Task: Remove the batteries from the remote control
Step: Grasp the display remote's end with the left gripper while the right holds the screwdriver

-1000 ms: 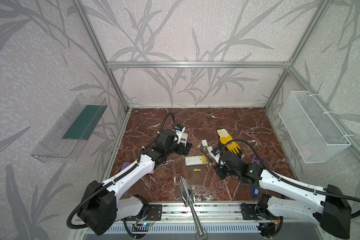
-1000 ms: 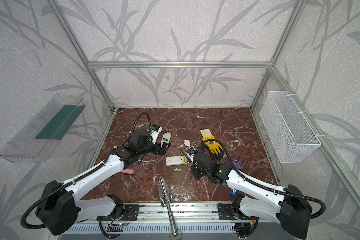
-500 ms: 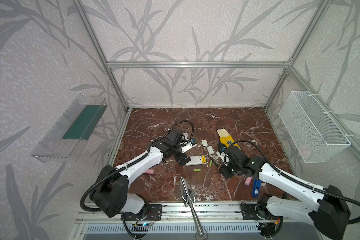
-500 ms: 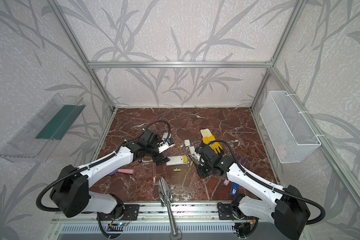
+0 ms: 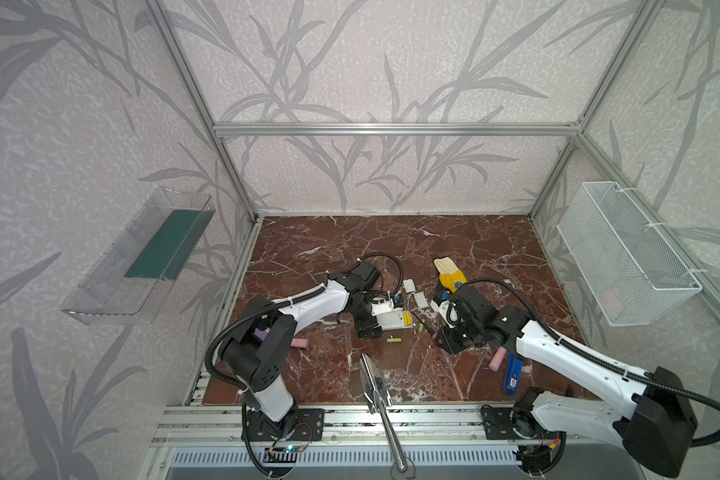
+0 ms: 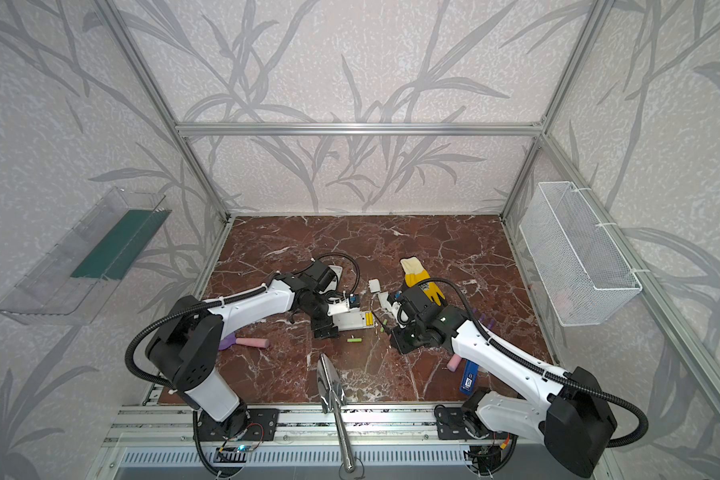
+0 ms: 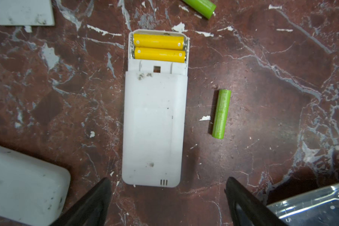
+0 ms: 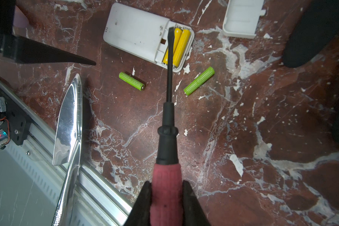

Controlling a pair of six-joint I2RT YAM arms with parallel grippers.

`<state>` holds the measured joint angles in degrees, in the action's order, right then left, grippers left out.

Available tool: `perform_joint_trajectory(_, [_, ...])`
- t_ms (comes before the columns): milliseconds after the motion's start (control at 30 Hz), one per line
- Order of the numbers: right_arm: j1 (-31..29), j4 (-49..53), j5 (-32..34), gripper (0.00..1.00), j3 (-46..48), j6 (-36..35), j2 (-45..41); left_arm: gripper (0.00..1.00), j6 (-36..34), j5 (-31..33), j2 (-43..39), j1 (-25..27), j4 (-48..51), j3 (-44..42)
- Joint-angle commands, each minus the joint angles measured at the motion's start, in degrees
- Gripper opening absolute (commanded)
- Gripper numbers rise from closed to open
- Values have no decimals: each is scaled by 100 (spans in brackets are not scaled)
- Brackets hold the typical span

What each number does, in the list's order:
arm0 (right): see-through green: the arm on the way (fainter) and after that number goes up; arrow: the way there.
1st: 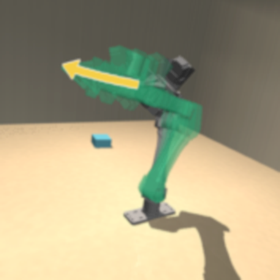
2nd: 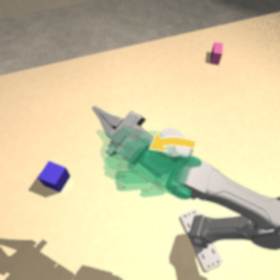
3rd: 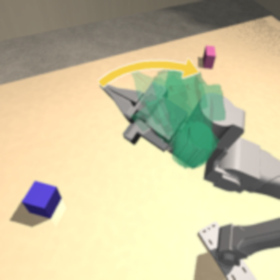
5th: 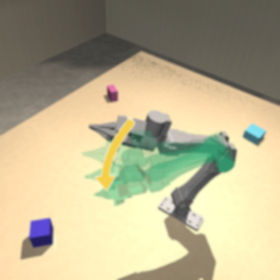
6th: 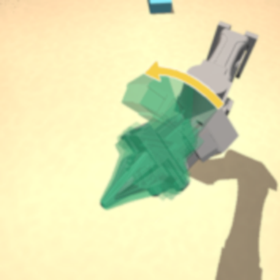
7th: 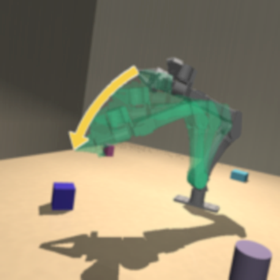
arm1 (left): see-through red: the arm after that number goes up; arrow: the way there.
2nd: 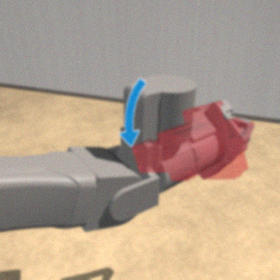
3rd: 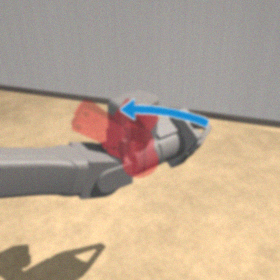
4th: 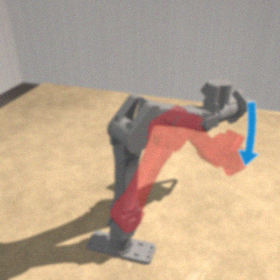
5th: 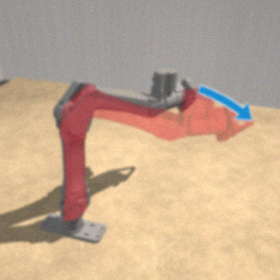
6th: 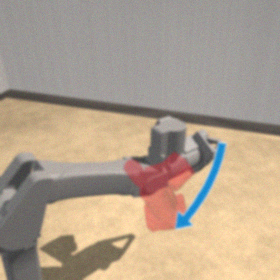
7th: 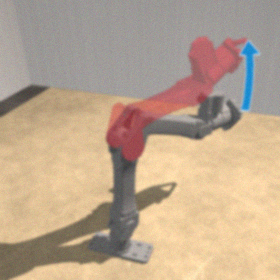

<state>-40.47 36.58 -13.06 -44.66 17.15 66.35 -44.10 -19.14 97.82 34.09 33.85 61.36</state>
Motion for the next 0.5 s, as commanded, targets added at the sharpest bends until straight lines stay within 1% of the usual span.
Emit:
perform_joint_trajectory(0, [30,83,-152,0,-109,30,49,90,-401,73,194,16,316,306])
perform_joint_trajectory(167, [30,108,-267,0,-133,76,180,87,-547,198,489,26,325,502])
perform_joint_trajectory(467, [96,272,-483,0,-258,132,423,80,-522,303,861,27,378,688])
